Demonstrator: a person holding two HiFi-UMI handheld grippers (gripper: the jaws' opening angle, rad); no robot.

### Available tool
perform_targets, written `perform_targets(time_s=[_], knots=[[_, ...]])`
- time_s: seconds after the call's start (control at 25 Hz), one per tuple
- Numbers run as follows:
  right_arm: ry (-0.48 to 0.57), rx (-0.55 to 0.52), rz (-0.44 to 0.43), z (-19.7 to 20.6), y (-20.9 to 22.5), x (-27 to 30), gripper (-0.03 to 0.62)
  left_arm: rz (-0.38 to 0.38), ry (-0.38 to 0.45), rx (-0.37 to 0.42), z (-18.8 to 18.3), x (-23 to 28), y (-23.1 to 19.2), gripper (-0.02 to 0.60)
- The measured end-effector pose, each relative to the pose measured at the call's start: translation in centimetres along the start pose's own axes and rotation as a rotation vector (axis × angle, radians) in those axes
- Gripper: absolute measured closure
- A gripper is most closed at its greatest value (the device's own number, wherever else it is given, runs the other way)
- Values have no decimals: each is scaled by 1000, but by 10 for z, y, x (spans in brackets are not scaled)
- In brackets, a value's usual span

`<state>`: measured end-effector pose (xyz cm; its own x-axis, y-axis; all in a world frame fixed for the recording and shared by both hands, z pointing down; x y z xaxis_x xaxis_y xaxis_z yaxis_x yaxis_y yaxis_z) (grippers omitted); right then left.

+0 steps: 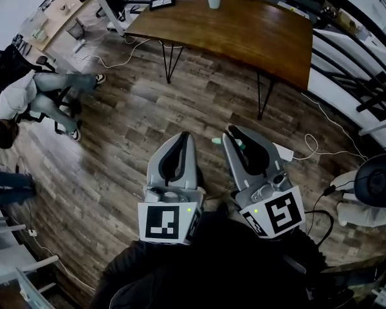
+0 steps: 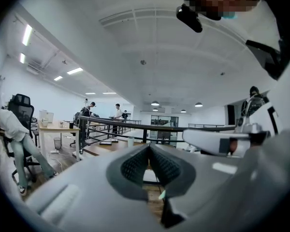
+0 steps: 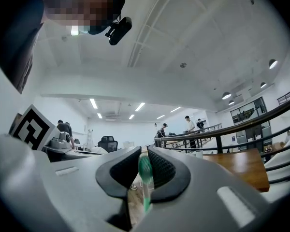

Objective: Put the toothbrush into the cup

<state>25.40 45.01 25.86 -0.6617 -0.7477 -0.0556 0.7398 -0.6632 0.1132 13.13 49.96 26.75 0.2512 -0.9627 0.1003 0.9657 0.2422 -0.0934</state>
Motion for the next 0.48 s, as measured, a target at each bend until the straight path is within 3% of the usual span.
perform_targets(time_s=[0.48], knots=[[-10,-29,-26,2,-36,121,549,6,46,-19,-22,40,-112,574]])
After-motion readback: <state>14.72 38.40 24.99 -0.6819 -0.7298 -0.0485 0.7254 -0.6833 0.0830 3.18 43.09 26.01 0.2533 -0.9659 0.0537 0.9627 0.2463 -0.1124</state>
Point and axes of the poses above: the fingertips, and each gripper's own axes: x forward along the fingers, y to its right, z out of its underside, the point moved 6 cm from there along -x, backward along the fingers, and after that the axes turned 14 degrees about z, right-handed, at the moved point
